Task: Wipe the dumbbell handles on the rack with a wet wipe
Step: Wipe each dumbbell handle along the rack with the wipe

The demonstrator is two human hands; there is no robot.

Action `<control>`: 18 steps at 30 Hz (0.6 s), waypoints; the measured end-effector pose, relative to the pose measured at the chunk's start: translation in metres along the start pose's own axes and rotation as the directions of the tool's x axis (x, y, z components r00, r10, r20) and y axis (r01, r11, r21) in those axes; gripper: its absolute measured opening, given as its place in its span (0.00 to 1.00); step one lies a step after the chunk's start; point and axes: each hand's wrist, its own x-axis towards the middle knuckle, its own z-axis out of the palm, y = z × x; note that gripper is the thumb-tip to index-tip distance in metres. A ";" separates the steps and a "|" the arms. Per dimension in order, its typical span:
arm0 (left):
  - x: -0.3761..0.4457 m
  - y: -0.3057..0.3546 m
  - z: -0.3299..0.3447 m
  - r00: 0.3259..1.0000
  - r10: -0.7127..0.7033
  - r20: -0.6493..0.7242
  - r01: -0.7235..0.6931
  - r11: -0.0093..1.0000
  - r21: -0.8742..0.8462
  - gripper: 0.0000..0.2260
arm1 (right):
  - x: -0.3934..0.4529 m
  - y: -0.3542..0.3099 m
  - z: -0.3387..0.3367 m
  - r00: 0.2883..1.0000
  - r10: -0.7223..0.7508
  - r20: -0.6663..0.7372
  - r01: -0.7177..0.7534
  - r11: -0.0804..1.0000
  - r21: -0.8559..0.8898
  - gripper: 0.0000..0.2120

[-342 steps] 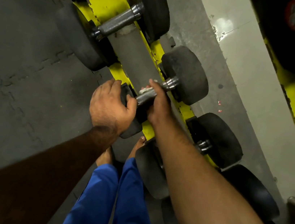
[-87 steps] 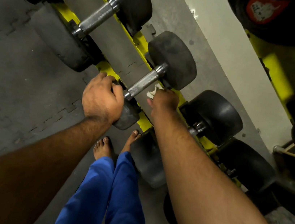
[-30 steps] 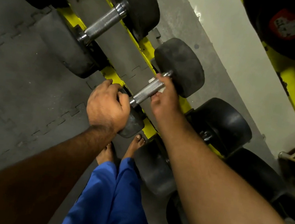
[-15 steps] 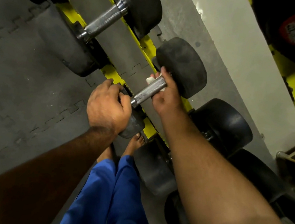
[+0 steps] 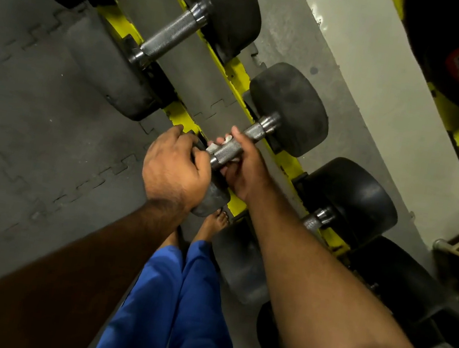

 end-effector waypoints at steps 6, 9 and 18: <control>0.001 -0.001 0.000 1.000 0.001 -0.001 -0.001 1.000 -0.004 0.17 | 0.001 -0.005 0.003 0.997 0.076 0.029 -0.071 0.985 -0.159 0.16; 0.001 -0.001 0.000 1.000 -0.002 0.003 0.002 1.000 -0.002 0.17 | -0.002 -0.004 0.000 0.993 0.114 0.031 -0.107 0.979 -0.173 0.14; -0.001 -0.001 0.002 1.000 0.003 -0.011 -0.003 1.000 -0.001 0.17 | 0.005 -0.014 0.001 0.998 -0.037 -0.045 0.041 0.994 0.099 0.05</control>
